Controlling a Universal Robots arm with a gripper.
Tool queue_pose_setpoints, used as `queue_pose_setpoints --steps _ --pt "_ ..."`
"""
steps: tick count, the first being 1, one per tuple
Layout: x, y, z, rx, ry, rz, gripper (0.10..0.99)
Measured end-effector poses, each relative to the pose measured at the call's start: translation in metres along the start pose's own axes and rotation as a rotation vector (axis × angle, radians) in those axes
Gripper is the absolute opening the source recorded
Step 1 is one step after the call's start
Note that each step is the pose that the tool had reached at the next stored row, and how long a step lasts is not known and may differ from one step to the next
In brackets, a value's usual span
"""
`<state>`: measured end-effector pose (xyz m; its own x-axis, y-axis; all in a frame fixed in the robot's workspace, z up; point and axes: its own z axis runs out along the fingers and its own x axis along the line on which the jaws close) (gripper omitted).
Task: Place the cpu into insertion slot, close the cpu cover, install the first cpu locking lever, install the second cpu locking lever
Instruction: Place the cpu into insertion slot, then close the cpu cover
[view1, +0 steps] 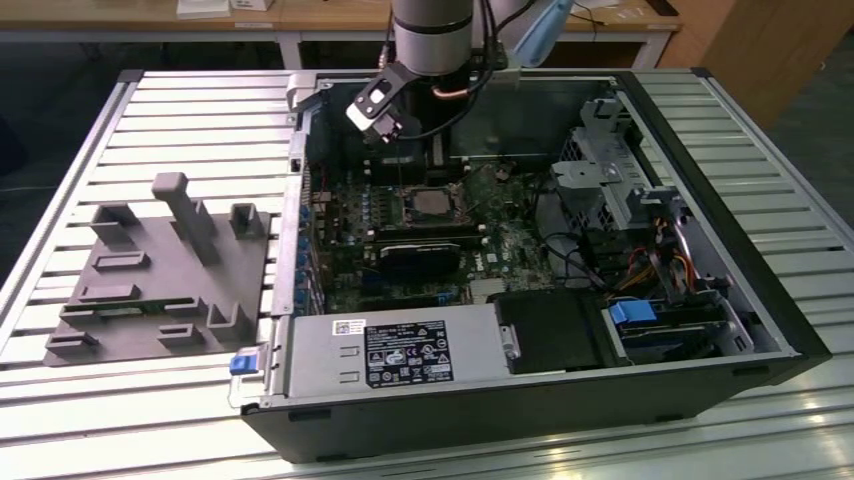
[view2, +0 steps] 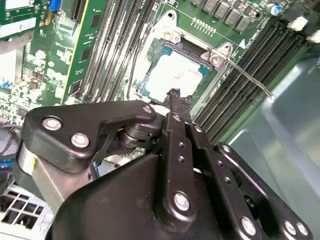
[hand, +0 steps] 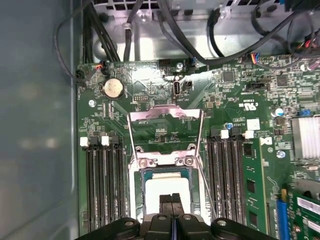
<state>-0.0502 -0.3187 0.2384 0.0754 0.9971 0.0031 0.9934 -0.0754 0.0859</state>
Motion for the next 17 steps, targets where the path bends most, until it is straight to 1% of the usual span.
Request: queue_pose_setpoints --steps 5,17 --pt "0.0000 0.0008 -0.0096 0.000 -0.0012 0.000 0.106" --pt "0.0000 0.0008 -0.0100 -0.001 -0.0018 0.000 0.106"
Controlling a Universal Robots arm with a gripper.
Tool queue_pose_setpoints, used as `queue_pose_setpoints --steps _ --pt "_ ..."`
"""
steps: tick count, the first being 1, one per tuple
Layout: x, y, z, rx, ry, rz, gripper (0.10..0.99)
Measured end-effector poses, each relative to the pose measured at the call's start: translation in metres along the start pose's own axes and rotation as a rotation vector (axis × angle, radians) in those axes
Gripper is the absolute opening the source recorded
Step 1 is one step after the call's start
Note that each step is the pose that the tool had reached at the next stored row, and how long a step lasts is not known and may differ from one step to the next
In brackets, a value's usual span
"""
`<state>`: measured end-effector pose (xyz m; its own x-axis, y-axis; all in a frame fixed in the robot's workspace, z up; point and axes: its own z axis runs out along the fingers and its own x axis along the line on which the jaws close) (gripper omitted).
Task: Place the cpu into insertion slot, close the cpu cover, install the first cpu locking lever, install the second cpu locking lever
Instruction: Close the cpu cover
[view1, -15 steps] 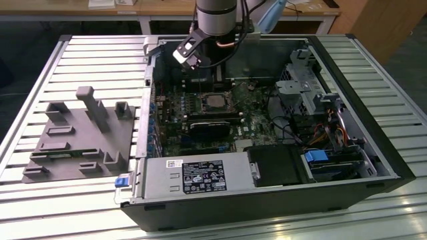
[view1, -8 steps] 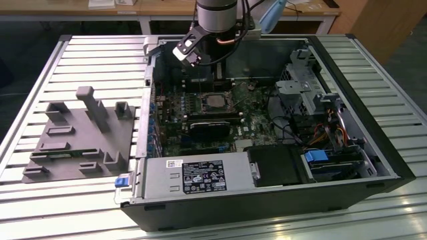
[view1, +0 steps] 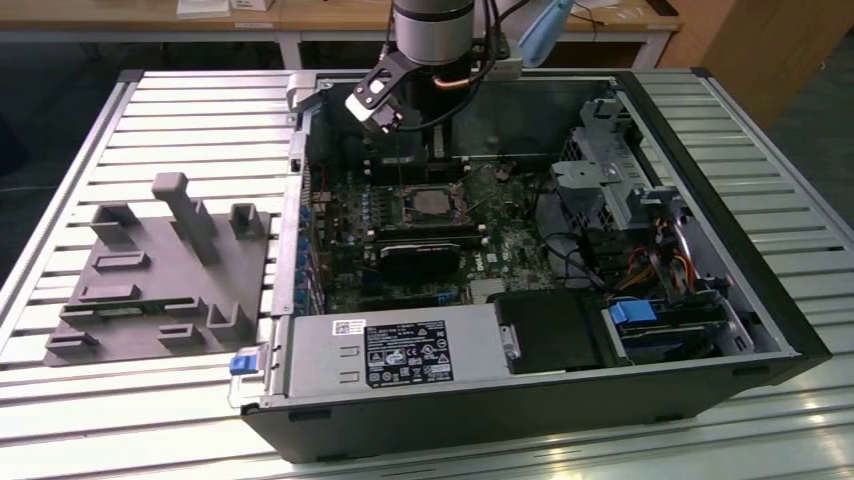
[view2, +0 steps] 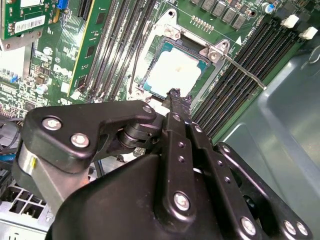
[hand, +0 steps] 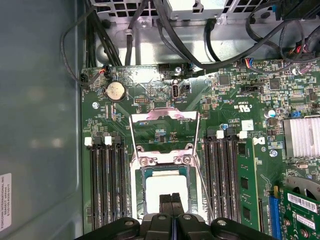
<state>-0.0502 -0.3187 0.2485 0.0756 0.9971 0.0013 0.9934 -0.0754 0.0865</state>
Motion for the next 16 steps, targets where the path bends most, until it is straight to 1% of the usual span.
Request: queue_pose_setpoints --steps 4,11,16 --pt "0.0000 0.0001 -0.0017 0.000 -0.0002 0.000 0.106" --pt "0.0000 0.0011 -0.0134 0.000 -0.0001 0.000 0.106" --pt "0.0000 0.0012 -0.0141 0.000 0.0000 0.000 0.106"
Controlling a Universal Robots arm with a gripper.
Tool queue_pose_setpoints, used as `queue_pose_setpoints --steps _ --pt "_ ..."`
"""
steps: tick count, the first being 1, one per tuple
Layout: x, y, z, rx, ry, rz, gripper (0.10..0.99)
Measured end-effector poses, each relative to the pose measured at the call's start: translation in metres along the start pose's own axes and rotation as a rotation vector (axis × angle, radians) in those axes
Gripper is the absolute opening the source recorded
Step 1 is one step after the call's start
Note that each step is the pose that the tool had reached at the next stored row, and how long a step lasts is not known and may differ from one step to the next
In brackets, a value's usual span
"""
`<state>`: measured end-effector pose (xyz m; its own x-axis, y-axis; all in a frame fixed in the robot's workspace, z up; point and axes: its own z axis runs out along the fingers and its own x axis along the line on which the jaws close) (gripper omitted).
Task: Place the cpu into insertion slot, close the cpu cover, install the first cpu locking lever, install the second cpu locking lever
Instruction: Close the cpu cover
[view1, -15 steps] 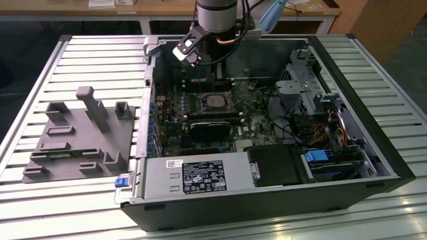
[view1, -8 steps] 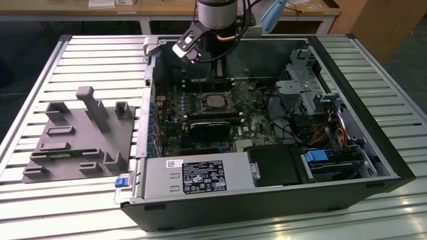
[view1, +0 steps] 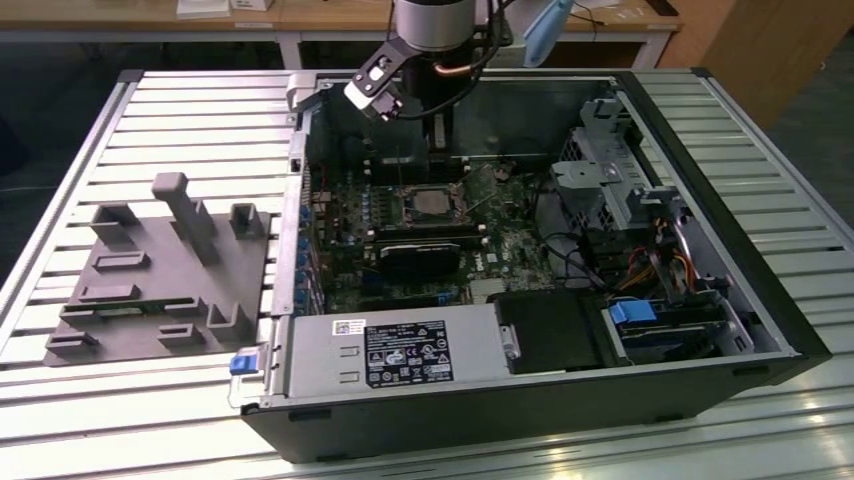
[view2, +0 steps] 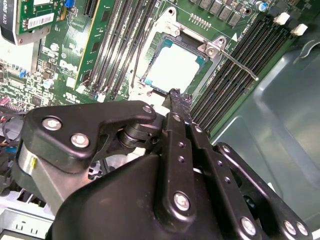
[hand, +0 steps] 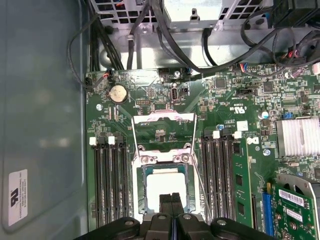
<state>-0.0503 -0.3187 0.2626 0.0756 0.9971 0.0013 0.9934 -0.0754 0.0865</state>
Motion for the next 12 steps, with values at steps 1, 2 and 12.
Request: queue_pose_setpoints --steps 1,2,12 --pt "0.0000 0.0000 0.0000 0.000 0.0000 0.000 0.106" --pt "0.0000 0.0004 -0.0001 0.000 -0.0001 0.000 0.106" --pt "0.0014 0.0175 0.0015 0.000 0.0000 0.000 0.106"
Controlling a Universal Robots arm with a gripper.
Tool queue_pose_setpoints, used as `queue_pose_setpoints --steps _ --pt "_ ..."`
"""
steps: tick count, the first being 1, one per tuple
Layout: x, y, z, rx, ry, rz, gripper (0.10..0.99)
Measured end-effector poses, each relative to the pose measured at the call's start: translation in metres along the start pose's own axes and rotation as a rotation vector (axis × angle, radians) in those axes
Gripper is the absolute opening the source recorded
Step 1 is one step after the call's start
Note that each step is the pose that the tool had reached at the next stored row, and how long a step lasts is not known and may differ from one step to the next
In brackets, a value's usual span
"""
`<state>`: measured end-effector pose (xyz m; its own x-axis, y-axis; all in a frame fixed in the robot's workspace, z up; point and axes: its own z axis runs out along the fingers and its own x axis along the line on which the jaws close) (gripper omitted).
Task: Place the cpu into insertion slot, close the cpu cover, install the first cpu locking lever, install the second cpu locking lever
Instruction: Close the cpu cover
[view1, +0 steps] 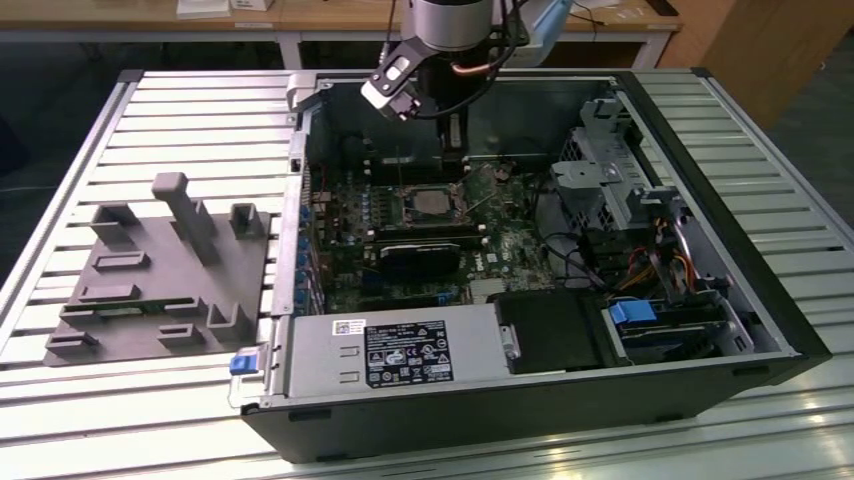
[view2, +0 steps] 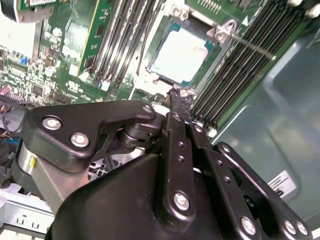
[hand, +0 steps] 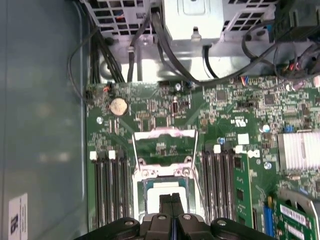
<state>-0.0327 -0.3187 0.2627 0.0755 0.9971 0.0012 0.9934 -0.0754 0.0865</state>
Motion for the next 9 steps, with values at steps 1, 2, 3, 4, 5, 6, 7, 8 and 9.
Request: queue_pose_setpoints --steps 1,2,3,4,5,6,7,8,9 --pt "0.0002 0.0020 0.0002 0.000 0.0000 0.000 0.106" --pt "0.0003 0.0040 0.0003 0.000 0.0000 0.000 0.106" --pt "0.0005 0.0061 0.0005 0.000 -0.0001 0.000 0.106" --pt "0.0006 0.0080 0.0007 0.000 -0.0001 0.000 0.106" --pt "0.0008 0.0100 0.0009 0.000 0.0000 0.000 0.106" --pt "0.0009 0.0119 0.0010 0.000 0.0000 0.000 0.106" --pt "0.0011 0.0138 0.0012 0.000 0.0000 0.000 0.106" --pt "0.0012 0.0157 0.0014 0.000 0.0000 0.000 0.106" --pt "0.0014 0.0179 0.0016 0.000 0.0000 0.000 0.106"
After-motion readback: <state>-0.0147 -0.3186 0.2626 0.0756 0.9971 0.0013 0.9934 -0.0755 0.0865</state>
